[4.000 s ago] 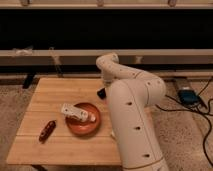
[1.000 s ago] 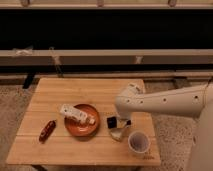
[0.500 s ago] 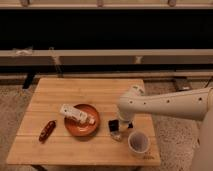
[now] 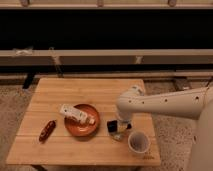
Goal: Place the eraser on the white sponge
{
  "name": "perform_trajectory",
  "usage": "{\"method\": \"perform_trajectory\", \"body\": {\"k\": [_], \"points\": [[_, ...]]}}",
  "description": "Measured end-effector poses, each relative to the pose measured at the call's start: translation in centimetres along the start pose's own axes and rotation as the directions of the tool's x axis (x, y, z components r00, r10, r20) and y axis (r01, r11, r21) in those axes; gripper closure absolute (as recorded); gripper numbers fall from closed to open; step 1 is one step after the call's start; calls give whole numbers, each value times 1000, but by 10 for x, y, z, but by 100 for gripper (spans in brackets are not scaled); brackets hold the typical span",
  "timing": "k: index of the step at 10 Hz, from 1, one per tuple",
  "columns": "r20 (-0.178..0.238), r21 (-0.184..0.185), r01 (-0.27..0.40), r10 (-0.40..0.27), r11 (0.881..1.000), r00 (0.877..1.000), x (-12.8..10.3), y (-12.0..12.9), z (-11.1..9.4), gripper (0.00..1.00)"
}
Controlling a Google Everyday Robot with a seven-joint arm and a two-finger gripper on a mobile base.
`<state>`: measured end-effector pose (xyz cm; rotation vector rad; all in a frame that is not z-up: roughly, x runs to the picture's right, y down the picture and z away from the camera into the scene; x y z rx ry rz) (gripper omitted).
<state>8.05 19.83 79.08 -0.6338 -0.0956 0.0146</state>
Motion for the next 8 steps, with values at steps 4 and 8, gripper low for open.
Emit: {"method": "perform_trajectory", "body": {"k": [4, 8], "points": [[10, -20, 13, -13, 1000, 1000, -2, 8, -3, 20], [20, -7, 21, -20, 1000, 1000, -6, 5, -9, 20]]}}
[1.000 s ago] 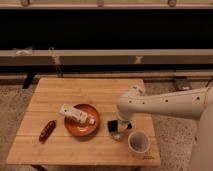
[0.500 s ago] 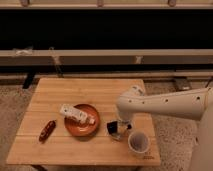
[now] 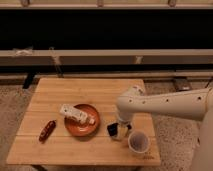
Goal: Place the eraser on the white sponge
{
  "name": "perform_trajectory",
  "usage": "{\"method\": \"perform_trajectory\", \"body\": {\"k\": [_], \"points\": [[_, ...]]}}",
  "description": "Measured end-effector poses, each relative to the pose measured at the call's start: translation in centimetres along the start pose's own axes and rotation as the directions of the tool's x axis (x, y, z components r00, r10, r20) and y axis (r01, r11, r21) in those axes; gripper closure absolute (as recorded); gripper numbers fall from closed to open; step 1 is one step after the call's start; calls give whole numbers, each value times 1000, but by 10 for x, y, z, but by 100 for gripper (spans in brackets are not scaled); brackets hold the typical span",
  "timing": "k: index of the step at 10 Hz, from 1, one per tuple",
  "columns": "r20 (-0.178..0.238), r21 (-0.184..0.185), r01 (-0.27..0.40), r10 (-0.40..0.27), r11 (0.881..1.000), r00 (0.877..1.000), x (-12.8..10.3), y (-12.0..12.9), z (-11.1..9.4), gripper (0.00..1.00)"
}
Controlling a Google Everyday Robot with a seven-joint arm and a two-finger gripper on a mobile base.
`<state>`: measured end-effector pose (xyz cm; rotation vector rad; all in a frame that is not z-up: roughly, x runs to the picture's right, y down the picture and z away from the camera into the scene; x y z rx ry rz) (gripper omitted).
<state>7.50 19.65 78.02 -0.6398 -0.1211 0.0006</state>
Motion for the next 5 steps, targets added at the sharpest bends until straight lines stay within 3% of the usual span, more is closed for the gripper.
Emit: {"method": "perform_trajectory", "body": {"k": [3, 5], "points": [[0, 45, 12, -12, 999, 1000, -6, -12, -22, 20], [-3, 40, 12, -12, 999, 1000, -5, -10, -21, 20]]}}
